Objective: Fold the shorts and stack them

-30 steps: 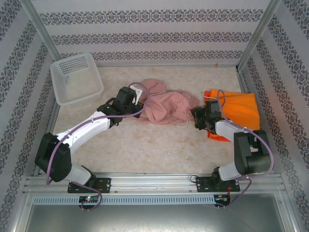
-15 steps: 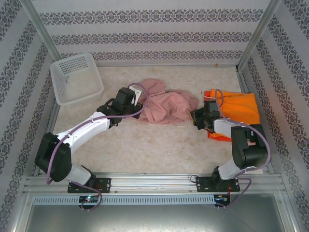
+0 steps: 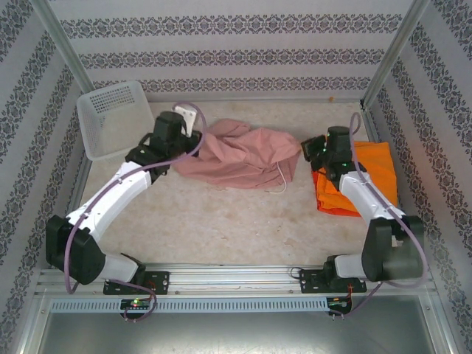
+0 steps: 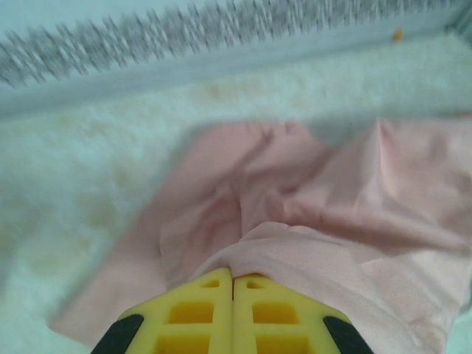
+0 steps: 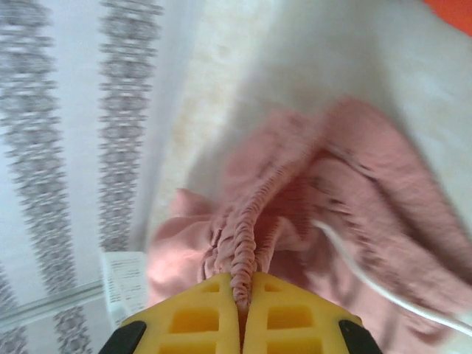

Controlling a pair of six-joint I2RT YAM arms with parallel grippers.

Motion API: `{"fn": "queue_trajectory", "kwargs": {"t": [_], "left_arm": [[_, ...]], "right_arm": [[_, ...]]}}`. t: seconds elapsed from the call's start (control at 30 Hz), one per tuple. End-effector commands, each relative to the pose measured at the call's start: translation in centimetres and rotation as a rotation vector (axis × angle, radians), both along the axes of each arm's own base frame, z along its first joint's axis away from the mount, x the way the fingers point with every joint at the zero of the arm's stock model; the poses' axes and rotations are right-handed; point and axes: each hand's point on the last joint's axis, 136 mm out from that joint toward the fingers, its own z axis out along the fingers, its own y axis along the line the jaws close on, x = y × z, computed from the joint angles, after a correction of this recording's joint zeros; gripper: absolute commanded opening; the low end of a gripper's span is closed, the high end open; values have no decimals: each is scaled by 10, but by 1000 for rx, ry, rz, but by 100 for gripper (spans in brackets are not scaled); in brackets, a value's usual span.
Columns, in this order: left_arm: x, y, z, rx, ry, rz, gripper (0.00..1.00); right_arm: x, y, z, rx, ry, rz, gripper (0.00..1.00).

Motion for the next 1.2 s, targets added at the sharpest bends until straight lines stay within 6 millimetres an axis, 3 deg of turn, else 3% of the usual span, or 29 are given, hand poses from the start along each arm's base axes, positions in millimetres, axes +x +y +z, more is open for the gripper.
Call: {"fn": "queue_trajectory", "kwargs": {"t": [0.0,0.17,0.33,0.5,0.6,0.77,0.93,1.07,1.17], "left_arm": [[3,23,78,20,-168,37,0],[6,48,156,39,-320,95,0],[-6,66,230,46,-469,142,0],[-32,81,298,32,-617,173,0],[-48,87,328,33,-687,188,0],[-73,97,375,34,-796,210,0],[-92,105,412,36,-884,232,0],[-101,108,429,30,-927,241,0],[-100,111,431,27,-935,262,0]], "right_arm": [[3,-1,64,-57,-145,46,0],[0,2,154,-87,-361,81,0],[-18,8,235,-87,-562,119,0],[-53,16,304,-89,-753,168,0],[-80,22,338,-106,-859,199,0],[-124,34,384,-114,-1011,230,0],[-160,48,418,-99,-1118,267,0],[-181,54,432,-83,-1168,280,0],[-181,53,423,-84,-1143,249,0]]}}
